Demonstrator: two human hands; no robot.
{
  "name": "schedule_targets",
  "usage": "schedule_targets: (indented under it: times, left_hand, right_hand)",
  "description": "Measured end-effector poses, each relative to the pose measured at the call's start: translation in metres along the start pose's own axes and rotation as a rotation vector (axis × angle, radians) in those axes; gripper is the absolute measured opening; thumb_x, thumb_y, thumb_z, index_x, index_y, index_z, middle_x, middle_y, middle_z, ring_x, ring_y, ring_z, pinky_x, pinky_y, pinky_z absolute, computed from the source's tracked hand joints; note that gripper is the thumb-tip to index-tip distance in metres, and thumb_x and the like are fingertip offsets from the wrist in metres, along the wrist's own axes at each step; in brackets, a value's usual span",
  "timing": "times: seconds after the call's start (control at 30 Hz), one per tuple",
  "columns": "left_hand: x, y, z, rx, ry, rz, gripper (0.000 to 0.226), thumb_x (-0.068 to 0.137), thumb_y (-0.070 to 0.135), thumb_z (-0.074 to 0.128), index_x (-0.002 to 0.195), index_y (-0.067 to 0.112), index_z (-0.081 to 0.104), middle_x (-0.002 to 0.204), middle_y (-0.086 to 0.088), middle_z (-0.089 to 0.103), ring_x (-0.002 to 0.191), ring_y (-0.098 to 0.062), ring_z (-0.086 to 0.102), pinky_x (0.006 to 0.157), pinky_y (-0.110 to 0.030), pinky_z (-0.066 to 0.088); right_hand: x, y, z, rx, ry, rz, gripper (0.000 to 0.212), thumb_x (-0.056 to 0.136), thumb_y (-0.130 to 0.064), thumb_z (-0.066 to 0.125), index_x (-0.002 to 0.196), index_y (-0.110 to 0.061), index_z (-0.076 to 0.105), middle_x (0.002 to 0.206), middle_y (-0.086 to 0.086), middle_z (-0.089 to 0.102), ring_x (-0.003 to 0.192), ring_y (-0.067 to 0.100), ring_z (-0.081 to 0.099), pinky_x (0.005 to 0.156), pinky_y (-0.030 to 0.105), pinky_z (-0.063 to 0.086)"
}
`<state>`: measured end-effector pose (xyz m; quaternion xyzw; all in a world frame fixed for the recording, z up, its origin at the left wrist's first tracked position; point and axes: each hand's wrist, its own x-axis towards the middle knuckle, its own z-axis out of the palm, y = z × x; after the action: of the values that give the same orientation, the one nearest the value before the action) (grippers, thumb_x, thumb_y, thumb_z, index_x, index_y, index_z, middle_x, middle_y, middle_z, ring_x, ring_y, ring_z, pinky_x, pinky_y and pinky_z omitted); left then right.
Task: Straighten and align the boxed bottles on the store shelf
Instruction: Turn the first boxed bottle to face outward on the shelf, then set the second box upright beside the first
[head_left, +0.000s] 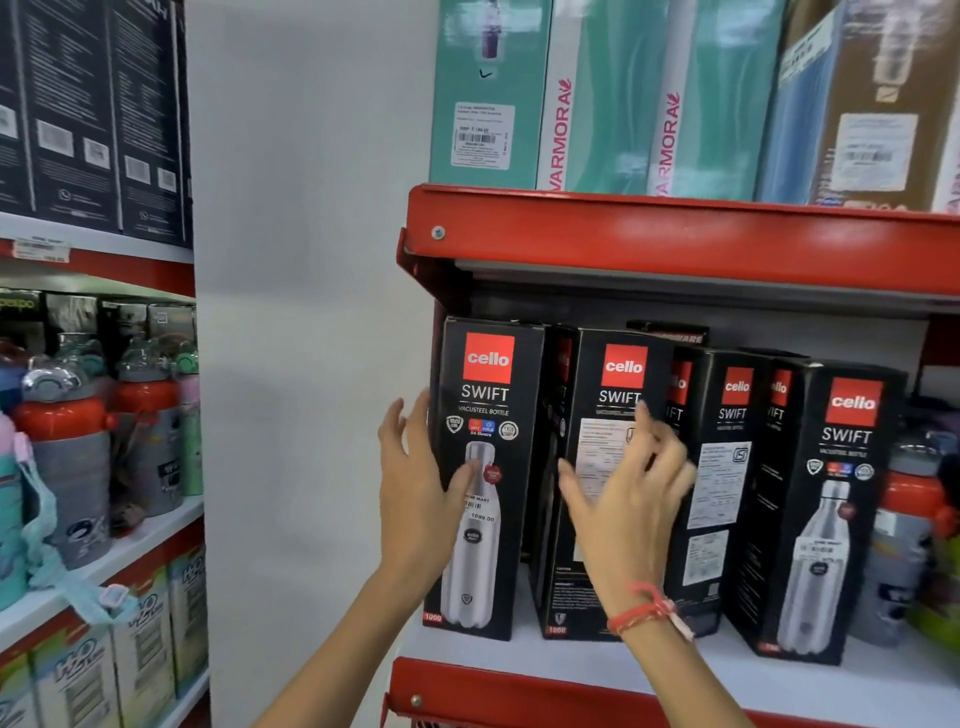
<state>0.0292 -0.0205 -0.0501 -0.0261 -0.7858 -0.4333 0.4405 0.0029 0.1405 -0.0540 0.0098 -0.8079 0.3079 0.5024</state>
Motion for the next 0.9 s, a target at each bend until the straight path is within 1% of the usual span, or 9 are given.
schedule_targets:
  times: [0.1, 0.23, 0.3, 0.4, 0.5, 0.53, 0.67, 0.77, 0.9]
  left_hand:
    - [-0.004, 0.018, 0.007, -0.035, 0.094, 0.111, 0.058, 0.089, 0.012, 0.063, 0.141, 0.022, 0.038, 0.148, -0.004, 0.029, 0.124, 0.001, 0.032, 0.081, 0.0, 0.042]
    - [-0.012, 0.033, 0.021, -0.055, 0.028, 0.187, 0.049, 0.089, 0.007, 0.061, 0.134, 0.02, 0.046, 0.134, -0.005, 0.045, 0.119, -0.012, 0.048, 0.091, -0.006, 0.042]
    - [-0.015, 0.034, 0.025, -0.102, -0.064, 0.181, 0.049, 0.089, 0.011, 0.063, 0.134, 0.024, 0.046, 0.129, 0.001, 0.051, 0.115, -0.01, 0.052, 0.086, -0.002, 0.04]
    - [-0.018, 0.038, 0.028, -0.128, -0.165, 0.135, 0.05, 0.089, 0.016, 0.064, 0.134, 0.026, 0.046, 0.125, 0.006, 0.058, 0.111, -0.003, 0.055, 0.086, -0.01, 0.046]
    - [-0.021, 0.045, 0.034, -0.103, -0.191, 0.089, 0.052, 0.086, 0.024, 0.067, 0.134, 0.022, 0.046, 0.125, 0.004, 0.061, 0.111, -0.008, 0.058, 0.091, -0.025, 0.051]
    - [-0.021, 0.048, 0.034, -0.099, -0.205, 0.07, 0.056, 0.085, 0.03, 0.068, 0.135, 0.022, 0.045, 0.126, 0.005, 0.061, 0.111, -0.009, 0.058, 0.094, -0.03, 0.051]
    - [-0.025, 0.064, 0.027, -0.234, -0.391, -0.001, 0.07, 0.078, 0.034, 0.074, 0.138, 0.029, 0.039, 0.115, 0.025, 0.059, 0.1, 0.009, 0.06, 0.091, -0.016, 0.048]
    - [-0.027, 0.068, 0.024, -0.4, -0.522, -0.028, 0.071, 0.076, 0.018, 0.078, 0.136, 0.024, 0.042, 0.118, 0.01, 0.068, 0.108, -0.002, 0.064, 0.098, -0.029, 0.051]
    - [-0.029, 0.072, 0.028, -0.388, -0.436, 0.025, 0.077, 0.072, 0.021, 0.082, 0.137, 0.024, 0.041, 0.122, 0.006, 0.067, 0.113, -0.008, 0.063, 0.098, -0.039, 0.052]
  right_hand:
    - [0.0, 0.002, 0.002, -0.095, -0.186, 0.102, 0.108, 0.071, -0.049, 0.073, 0.151, -0.014, 0.009, 0.146, 0.026, 0.027, 0.11, 0.043, 0.048, 0.083, 0.049, 0.053]
    - [0.007, 0.004, -0.007, -0.036, -0.319, 0.097, 0.118, 0.072, -0.049, 0.074, 0.148, -0.034, -0.015, 0.139, 0.03, 0.031, 0.101, 0.046, 0.057, 0.074, 0.041, 0.051]
    - [0.007, 0.012, -0.016, 0.068, -0.346, 0.08, 0.119, 0.072, -0.045, 0.076, 0.147, -0.041, -0.016, 0.142, 0.028, 0.028, 0.109, 0.047, 0.053, 0.081, 0.043, 0.048]
    - [0.011, 0.026, -0.039, 0.25, -0.348, 0.02, 0.12, 0.067, -0.048, 0.079, 0.143, -0.053, -0.014, 0.145, 0.017, 0.03, 0.116, 0.035, 0.053, 0.086, 0.042, 0.051]
    - [0.025, 0.034, -0.069, 0.416, -0.36, -0.048, 0.119, 0.063, -0.045, 0.082, 0.145, -0.052, -0.004, 0.131, -0.004, 0.039, 0.109, 0.007, 0.047, 0.072, 0.011, 0.04]
    - [0.031, 0.037, -0.078, 0.472, -0.378, -0.062, 0.119, 0.062, -0.043, 0.083, 0.145, -0.053, -0.001, 0.129, -0.009, 0.038, 0.109, 0.003, 0.044, 0.073, 0.009, 0.039]
    - [0.039, 0.05, -0.097, 0.61, -0.525, -0.079, 0.118, 0.058, -0.039, 0.087, 0.141, -0.062, 0.005, 0.144, -0.019, 0.041, 0.129, 0.009, 0.046, 0.105, 0.041, 0.043]
    - [0.037, 0.06, -0.103, 0.683, -0.639, -0.067, 0.117, 0.062, -0.027, 0.088, 0.142, -0.058, 0.01, 0.145, -0.024, 0.04, 0.126, -0.003, 0.047, 0.109, 0.035, 0.04]
    - [0.05, 0.063, -0.106, 0.696, -0.79, -0.094, 0.115, 0.072, -0.017, 0.081, 0.144, -0.055, -0.001, 0.149, -0.024, 0.035, 0.121, -0.014, 0.047, 0.098, 0.015, 0.044]
